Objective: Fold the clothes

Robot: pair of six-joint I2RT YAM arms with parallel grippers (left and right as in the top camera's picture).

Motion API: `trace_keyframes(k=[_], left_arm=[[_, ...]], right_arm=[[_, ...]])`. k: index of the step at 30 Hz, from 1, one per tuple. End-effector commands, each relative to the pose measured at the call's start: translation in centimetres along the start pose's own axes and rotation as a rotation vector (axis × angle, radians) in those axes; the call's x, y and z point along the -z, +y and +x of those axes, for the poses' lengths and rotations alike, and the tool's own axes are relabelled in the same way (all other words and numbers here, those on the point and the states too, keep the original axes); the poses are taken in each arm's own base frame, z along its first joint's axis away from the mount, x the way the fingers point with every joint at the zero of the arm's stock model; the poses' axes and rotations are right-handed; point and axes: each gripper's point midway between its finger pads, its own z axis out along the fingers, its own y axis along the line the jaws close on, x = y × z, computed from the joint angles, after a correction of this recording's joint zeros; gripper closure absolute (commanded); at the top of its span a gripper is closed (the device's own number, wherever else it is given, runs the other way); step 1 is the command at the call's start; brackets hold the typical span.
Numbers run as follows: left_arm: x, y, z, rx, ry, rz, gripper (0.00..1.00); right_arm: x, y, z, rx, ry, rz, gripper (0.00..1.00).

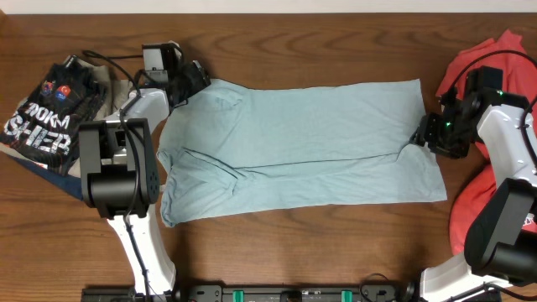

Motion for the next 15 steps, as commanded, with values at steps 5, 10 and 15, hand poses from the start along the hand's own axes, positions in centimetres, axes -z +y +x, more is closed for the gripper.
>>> trace_keyframes(k=[5, 10, 15], left_arm=[[2.2, 0.5, -1.3, 0.038, 0.0, -0.038, 0.31], [2.0, 0.8, -0.4, 0.041, 0.027, -0.056, 0.3], [1.8, 0.3, -0.6, 0.031, 0.014, -0.044, 0.38]], right_arm=[[0.8, 0.2, -0.7, 0.038, -0.035, 0.008, 0.46], [0.8, 0.4, -0.6, 0.042, -0.033, 0.006, 0.46], [0.7, 0.4, -0.4, 0.041, -0.024, 0.007, 0.5]])
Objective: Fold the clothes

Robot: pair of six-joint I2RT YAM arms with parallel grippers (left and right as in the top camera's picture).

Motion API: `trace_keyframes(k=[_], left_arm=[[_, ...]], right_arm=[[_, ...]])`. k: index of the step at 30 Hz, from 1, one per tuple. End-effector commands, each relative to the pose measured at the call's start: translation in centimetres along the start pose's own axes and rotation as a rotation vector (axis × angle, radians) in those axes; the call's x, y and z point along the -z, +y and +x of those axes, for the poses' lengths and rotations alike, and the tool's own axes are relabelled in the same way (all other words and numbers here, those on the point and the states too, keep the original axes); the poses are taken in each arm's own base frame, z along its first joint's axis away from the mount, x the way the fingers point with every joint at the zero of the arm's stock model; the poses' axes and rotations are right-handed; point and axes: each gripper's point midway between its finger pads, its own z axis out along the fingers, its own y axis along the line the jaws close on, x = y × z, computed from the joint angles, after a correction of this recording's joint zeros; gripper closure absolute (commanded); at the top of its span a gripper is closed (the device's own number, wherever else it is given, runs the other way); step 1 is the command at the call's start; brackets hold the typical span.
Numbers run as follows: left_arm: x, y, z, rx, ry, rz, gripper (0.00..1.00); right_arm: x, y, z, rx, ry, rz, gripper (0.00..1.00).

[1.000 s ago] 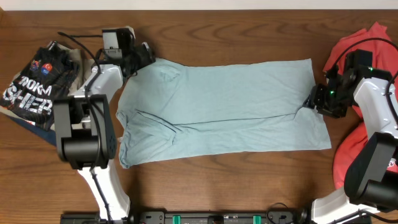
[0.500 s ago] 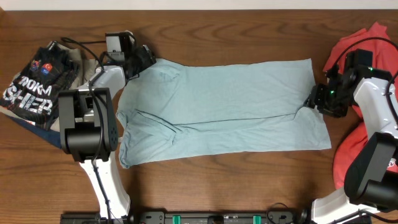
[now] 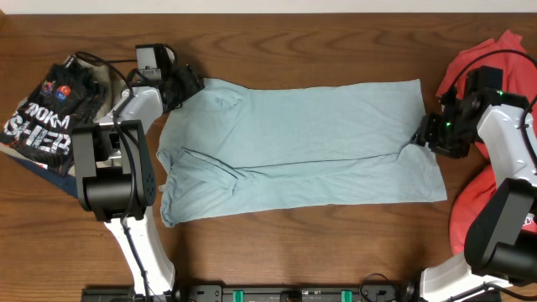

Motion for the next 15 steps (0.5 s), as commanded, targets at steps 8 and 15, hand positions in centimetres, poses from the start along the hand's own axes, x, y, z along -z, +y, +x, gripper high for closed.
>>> trace_keyframes(k=[8, 15], left_arm=[[0.0, -1.7, 0.2, -0.028, -0.003, 0.014, 0.68], [0.8, -1.5, 0.4, 0.01, 0.02, 0.009, 0.94]], right_arm=[[0.8, 0.5, -0.4, 0.03, -0.026, -0.001, 0.52], [0.9, 0.9, -3.3, 0.054, -0.142, -0.014, 0.51]])
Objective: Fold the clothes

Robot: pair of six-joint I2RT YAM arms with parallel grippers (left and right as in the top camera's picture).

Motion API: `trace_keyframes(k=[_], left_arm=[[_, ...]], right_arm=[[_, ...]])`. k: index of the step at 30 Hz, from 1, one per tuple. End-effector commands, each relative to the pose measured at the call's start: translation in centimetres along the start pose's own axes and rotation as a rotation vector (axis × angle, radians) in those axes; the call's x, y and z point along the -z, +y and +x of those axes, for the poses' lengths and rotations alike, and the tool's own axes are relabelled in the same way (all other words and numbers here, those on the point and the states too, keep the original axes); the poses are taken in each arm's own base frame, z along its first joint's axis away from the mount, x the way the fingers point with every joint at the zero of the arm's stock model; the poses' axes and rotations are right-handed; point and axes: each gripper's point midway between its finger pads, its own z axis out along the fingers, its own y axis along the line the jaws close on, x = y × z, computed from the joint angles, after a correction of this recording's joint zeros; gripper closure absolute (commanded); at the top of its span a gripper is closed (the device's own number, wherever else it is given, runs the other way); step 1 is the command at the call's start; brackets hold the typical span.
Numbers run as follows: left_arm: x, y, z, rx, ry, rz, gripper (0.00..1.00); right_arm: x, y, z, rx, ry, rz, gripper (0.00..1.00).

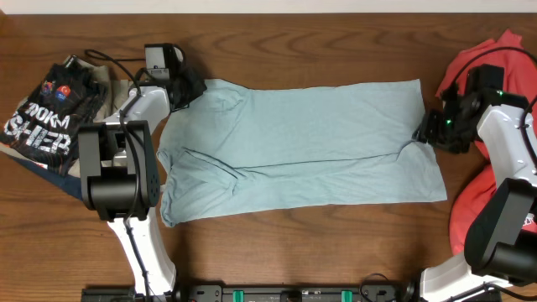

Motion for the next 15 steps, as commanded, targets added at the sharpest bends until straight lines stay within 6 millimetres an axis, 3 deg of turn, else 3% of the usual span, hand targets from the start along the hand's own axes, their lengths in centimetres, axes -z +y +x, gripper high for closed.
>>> trace_keyframes(k=[1, 8, 15], left_arm=[[1.5, -0.7, -0.8, 0.021, -0.001, 0.023, 0.94], [5.4, -3.5, 0.3, 0.01, 0.068, 0.097, 0.94], [8.1, -3.0, 2.7, 0.02, 0.168, 0.042, 0.94]], right_arm=[[0.8, 0.8, -2.4, 0.044, -0.103, -0.011, 0.47], [0.7, 2.0, -6.8, 0.109, -0.301, -0.037, 0.39], [-0.9, 2.1, -9.4, 0.172, -0.379, -0.034, 0.37]])
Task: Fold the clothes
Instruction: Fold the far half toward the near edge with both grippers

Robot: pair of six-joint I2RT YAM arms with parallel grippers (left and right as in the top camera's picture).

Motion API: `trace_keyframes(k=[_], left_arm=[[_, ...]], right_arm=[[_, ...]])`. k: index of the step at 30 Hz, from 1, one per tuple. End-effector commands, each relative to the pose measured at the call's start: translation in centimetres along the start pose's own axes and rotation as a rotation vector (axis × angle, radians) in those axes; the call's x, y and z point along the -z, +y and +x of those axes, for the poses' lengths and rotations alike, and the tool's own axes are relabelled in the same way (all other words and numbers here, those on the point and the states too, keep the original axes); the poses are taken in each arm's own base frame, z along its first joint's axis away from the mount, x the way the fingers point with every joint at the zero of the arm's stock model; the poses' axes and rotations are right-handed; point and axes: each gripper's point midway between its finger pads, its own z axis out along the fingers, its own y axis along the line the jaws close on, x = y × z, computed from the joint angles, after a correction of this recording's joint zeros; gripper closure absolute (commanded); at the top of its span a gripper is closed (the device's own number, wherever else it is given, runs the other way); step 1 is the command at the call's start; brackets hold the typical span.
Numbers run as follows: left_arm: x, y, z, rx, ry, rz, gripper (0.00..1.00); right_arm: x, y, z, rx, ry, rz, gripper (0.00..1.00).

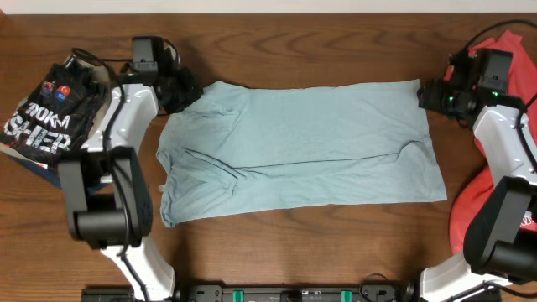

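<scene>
A light blue T-shirt [302, 147] lies spread flat across the middle of the wooden table [319, 252], with a folded-in sleeve at its left end. My left gripper [190, 91] sits at the shirt's far left corner. At the far right corner is my right gripper [424, 95], touching or just off the hem. Both pairs of fingers are dark and small in the overhead view, so their state does not show.
A pile of dark printed garments [46, 113] lies at the left edge. Red clothing [474, 210] is heaped along the right edge, behind and below the right arm. A black rail [285, 294] runs along the front edge.
My right gripper has moved from the crease midway along the shirt's right edge up to its far right corner. The left arm has swung outward, its gripper still at the far left corner. The shirt lies unchanged.
At every earlier moment the left gripper was at the shirt's far left corner, shifting slightly, while the right gripper stayed at the crease on the right edge. Now both grippers are at the two far corners, and the shirt is still flat.
</scene>
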Motion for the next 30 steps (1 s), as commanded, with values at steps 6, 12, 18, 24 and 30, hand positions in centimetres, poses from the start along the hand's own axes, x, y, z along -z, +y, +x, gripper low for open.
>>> trace_keyframes(k=[6, 12, 18, 24, 30], left_arm=[[0.4, 0.7, 2.0, -0.007, 0.081, -0.029, 0.94], [0.5, 0.9, 2.4, 0.0, 0.098, -0.037, 0.94], [0.4, 0.9, 2.9, 0.0, 0.111, -0.046, 0.94], [0.3, 0.9, 2.9, -0.021, 0.113, -0.044, 0.94], [0.3, 0.9, 2.9, -0.021, 0.113, -0.045, 0.94]], right_arm=[[-6.2, -0.8, 0.7, 0.049, -0.013, -0.001, 0.35], [-11.2, -0.6, 1.8, 0.072, -0.028, -0.017, 0.36], [-13.8, 0.4, 1.7, 0.104, -0.08, -0.037, 0.36], [-14.3, 0.7, 1.1, 0.119, -0.118, -0.011, 0.39], [-14.3, -0.2, 1.2, 0.114, -0.114, 0.039, 0.67]])
